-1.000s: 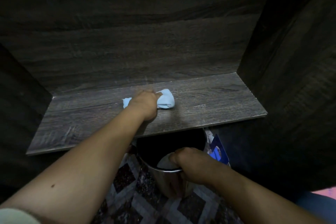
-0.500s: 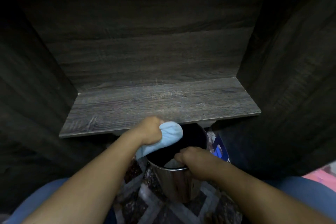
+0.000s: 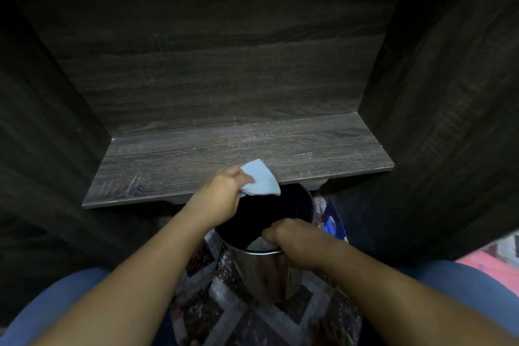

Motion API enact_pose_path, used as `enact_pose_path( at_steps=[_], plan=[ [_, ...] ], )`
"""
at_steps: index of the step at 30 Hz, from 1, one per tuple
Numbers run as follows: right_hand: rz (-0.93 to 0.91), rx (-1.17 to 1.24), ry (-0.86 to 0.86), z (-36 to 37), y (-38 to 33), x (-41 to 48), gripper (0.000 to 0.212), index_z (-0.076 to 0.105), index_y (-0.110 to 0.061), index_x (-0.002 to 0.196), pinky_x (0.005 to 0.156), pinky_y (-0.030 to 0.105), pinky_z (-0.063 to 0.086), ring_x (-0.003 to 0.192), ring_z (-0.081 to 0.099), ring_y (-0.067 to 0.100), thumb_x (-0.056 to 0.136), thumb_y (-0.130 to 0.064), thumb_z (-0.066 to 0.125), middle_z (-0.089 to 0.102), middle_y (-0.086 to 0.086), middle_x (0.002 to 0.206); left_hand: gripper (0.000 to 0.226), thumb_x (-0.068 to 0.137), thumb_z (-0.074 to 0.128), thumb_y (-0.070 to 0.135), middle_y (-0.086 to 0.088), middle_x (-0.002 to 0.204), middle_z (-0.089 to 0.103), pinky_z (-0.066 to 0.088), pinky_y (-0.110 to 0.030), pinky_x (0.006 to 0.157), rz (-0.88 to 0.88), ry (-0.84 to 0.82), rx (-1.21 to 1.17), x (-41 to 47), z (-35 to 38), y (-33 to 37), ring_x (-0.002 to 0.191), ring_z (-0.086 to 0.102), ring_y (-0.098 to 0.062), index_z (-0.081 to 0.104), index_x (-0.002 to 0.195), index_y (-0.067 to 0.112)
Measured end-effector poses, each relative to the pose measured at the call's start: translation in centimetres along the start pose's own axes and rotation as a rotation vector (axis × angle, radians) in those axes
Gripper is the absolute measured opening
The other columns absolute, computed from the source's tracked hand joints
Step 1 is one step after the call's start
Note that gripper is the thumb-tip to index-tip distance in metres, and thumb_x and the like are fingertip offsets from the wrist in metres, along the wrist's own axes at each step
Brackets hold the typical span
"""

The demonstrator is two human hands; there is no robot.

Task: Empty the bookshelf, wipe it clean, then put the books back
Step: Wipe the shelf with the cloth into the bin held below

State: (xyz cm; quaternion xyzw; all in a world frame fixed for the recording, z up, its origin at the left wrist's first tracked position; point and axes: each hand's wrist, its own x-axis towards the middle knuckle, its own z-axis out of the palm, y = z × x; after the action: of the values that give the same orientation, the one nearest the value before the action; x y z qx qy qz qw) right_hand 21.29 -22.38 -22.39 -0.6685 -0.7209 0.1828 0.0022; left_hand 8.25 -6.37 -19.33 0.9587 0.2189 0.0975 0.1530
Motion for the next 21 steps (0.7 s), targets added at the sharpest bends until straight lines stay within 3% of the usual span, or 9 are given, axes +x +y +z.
enact_pose_path(
  at_steps=[2,4,8,10,12,15,19,21],
  plan=[
    [0.001,0.002,0.012,0.0,0.1,-0.1,0.022,0.059,-0.012,0.103,0.078,0.038,0.049,0.101,0.058,0.034,0.082,-0.014,0.064,0.059,0.014,0.108,0.042,0.080,0.050,-0.001,-0.014,0.110,0.060,0.049,-0.043,0.091,-0.012,0.082,-0.042,0.2,-0.7,0.1,0.102,0.058,-0.037,0.066,0.117,0.010],
    [0.007,0.012,0.025,-0.1,0.1,-0.2,0.022,0.059,-0.012,0.105,0.080,0.038,0.050,0.101,0.059,0.034,0.083,-0.014,0.063,0.059,0.013,0.108,0.044,0.078,0.052,-0.004,-0.012,0.110,0.059,0.050,-0.045,0.091,0.017,0.265,-0.050,0.5,-1.8,0.4,0.101,0.058,-0.035,0.065,0.118,0.008],
    [0.016,0.007,0.020,-0.2,0.0,-0.3,0.022,0.060,-0.012,0.107,0.079,0.036,0.048,0.102,0.058,0.033,0.085,-0.012,0.061,0.059,0.012,0.109,0.050,0.076,0.057,-0.011,-0.009,0.116,0.054,0.043,-0.036,0.095,0.003,0.490,-0.016,0.2,-2.6,1.5,0.105,0.051,-0.027,0.062,0.122,0.008],
    [0.019,0.002,0.016,-0.2,0.0,-0.3,0.022,0.059,-0.013,0.107,0.079,0.037,0.049,0.101,0.059,0.034,0.085,-0.013,0.061,0.059,0.012,0.109,0.050,0.076,0.056,-0.011,-0.009,0.116,0.055,0.044,-0.037,0.095,-0.007,0.432,0.003,-0.2,-1.7,1.1,0.104,0.052,-0.028,0.062,0.122,0.008],
    [0.020,-0.004,0.021,-0.1,0.0,-0.3,0.022,0.059,-0.015,0.106,0.078,0.038,0.051,0.100,0.059,0.034,0.084,-0.015,0.062,0.059,0.012,0.108,0.050,0.077,0.054,-0.011,-0.010,0.116,0.057,0.046,-0.039,0.095,-0.007,0.252,-0.044,-0.5,-0.7,0.5,0.106,0.055,-0.031,0.063,0.121,0.009],
    [0.028,-0.010,0.028,-0.4,0.1,-0.4,0.022,0.059,-0.014,0.106,0.078,0.037,0.049,0.100,0.059,0.034,0.084,-0.015,0.062,0.059,0.012,0.108,0.048,0.080,0.050,-0.007,-0.006,0.118,0.057,0.044,-0.030,0.096,-0.052,0.089,-0.133,-0.6,-0.1,-0.1,0.110,0.056,-0.025,0.063,0.122,0.012],
    [0.053,0.005,0.032,-0.7,0.6,-0.5,0.021,0.058,-0.014,0.105,0.078,0.038,0.049,0.101,0.058,0.034,0.084,-0.015,0.061,0.058,0.012,0.109,0.045,0.077,0.054,-0.012,-0.014,0.112,0.060,0.033,-0.013,0.089,-0.071,0.297,-0.144,1.3,-1.5,0.1,0.103,0.059,-0.029,0.065,0.117,0.006],
    [0.061,0.014,0.035,-0.7,0.9,-0.5,0.019,0.058,-0.014,0.104,0.076,0.036,0.048,0.101,0.058,0.033,0.086,-0.015,0.060,0.058,0.011,0.109,0.044,0.075,0.055,-0.013,-0.017,0.110,0.060,0.034,-0.015,0.091,-0.086,0.426,-0.114,3.0,-2.2,-0.2,0.100,0.059,-0.033,0.065,0.115,0.003]
  ],
)
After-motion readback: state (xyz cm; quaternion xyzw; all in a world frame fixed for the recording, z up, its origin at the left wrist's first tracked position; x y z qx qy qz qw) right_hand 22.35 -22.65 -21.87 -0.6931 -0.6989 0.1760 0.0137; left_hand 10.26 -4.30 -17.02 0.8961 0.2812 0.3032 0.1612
